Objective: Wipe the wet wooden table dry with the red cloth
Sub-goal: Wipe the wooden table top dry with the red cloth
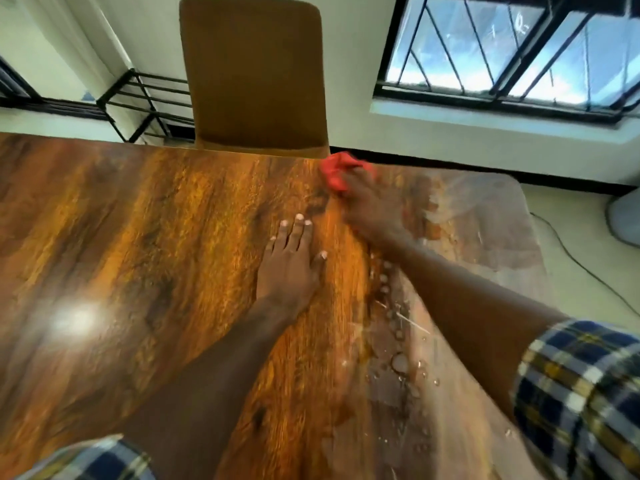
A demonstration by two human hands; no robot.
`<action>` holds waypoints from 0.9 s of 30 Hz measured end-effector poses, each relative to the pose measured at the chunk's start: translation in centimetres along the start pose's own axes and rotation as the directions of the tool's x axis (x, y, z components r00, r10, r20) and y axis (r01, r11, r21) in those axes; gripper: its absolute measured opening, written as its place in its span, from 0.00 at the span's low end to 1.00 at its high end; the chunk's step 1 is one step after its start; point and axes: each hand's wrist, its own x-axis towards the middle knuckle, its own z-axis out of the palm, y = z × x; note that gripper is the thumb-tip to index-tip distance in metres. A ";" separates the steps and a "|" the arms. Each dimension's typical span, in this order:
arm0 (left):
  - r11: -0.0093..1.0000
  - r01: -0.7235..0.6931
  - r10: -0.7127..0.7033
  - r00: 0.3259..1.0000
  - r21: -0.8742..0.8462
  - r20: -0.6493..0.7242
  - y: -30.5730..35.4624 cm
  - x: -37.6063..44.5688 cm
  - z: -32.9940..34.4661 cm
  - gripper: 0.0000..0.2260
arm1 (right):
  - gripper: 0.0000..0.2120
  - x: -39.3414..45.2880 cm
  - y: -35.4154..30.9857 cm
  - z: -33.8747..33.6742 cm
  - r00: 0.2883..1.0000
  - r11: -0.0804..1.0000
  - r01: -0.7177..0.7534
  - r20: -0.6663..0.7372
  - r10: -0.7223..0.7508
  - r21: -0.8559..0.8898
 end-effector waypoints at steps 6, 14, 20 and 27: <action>0.999 -0.016 0.014 0.999 0.045 0.029 -0.1 0.0 -0.9 0.31 | 0.30 -3.6 12.4 -4.2 0.847 0.853 -0.506 -0.116 0.520 0.125; 0.997 -0.045 0.045 0.999 -0.068 0.000 -0.2 0.1 -0.8 0.25 | 0.26 -6.7 -4.1 -2.1 0.945 0.961 -0.174 -0.237 0.224 0.214; 0.948 -0.052 -0.004 0.985 -0.315 -0.174 -1.3 -2.3 -0.4 0.29 | 0.26 -10.2 -7.2 1.6 0.987 0.982 -0.157 0.008 0.157 0.104; 0.963 -0.040 0.003 0.991 -0.267 -0.135 -0.3 -9.4 0.8 0.25 | 0.26 -14.0 8.9 -1.9 0.890 0.898 -0.409 -0.147 0.432 0.164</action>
